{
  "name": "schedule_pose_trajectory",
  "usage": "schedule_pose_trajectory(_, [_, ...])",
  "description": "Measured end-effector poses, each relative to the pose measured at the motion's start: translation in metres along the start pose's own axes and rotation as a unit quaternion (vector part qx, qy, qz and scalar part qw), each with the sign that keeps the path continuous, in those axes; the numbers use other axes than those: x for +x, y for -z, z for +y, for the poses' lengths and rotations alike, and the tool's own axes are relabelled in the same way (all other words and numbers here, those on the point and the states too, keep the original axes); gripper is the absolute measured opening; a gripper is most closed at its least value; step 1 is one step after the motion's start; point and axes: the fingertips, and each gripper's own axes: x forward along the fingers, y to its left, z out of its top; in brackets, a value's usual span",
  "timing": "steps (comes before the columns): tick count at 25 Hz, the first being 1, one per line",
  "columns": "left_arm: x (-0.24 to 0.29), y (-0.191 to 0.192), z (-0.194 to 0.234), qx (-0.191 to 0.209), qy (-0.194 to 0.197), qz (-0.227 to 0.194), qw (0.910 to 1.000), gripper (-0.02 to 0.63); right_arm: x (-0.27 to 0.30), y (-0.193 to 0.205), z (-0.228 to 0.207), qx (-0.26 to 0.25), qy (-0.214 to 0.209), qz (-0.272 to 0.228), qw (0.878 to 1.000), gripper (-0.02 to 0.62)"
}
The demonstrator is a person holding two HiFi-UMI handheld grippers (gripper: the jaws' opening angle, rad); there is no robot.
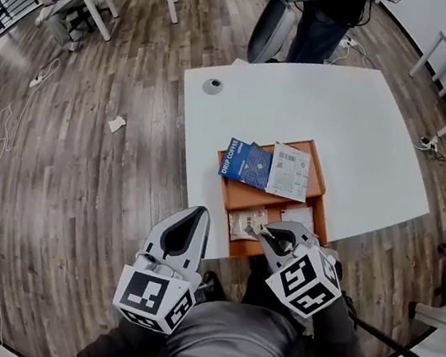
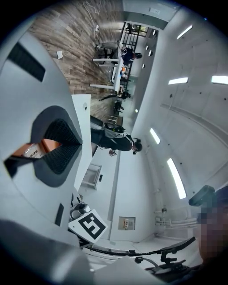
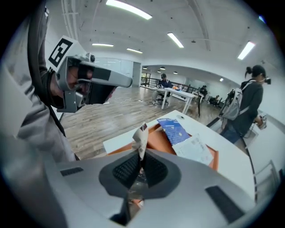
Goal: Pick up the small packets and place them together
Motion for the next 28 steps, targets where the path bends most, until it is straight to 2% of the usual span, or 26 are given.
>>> schedule_pose_trajectory(6, [0.005, -0.009, -0.006, 0.008, 0.011, -0.010, 0.9999, 0.002, -0.018, -0.014, -0.017, 0.005, 0.026, -0.026, 0.999, 0.009])
schedule_pose_trajectory(13, [0.028, -0.016, -0.012, 0.009, 0.014, -0.012, 0.9998, 0.002, -0.043, -0.027, -0.074, 0.035, 0.081, -0.069, 0.994, 0.009])
schedule_pose_trajectory(18, [0.049, -0.021, -0.011, 0.003, 0.002, -0.014, 0.9999, 0.002, -0.043, -0.031, -0.107, 0.033, 0.080, -0.076, 0.993, 0.009])
schedule_pose_trajectory(24, [0.068, -0.022, 0.004, -0.009, -0.032, -0.010, 0.9994, 0.002, -0.025, -0.034, -0.148, 0.028, 0.085, -0.078, 0.993, 0.011])
schedule_pose_trajectory(28, [0.080, -0.020, 0.016, -0.020, -0.057, -0.004, 0.9982, 0.002, -0.005, -0.034, -0.164, 0.028, 0.065, -0.074, 0.995, 0.011])
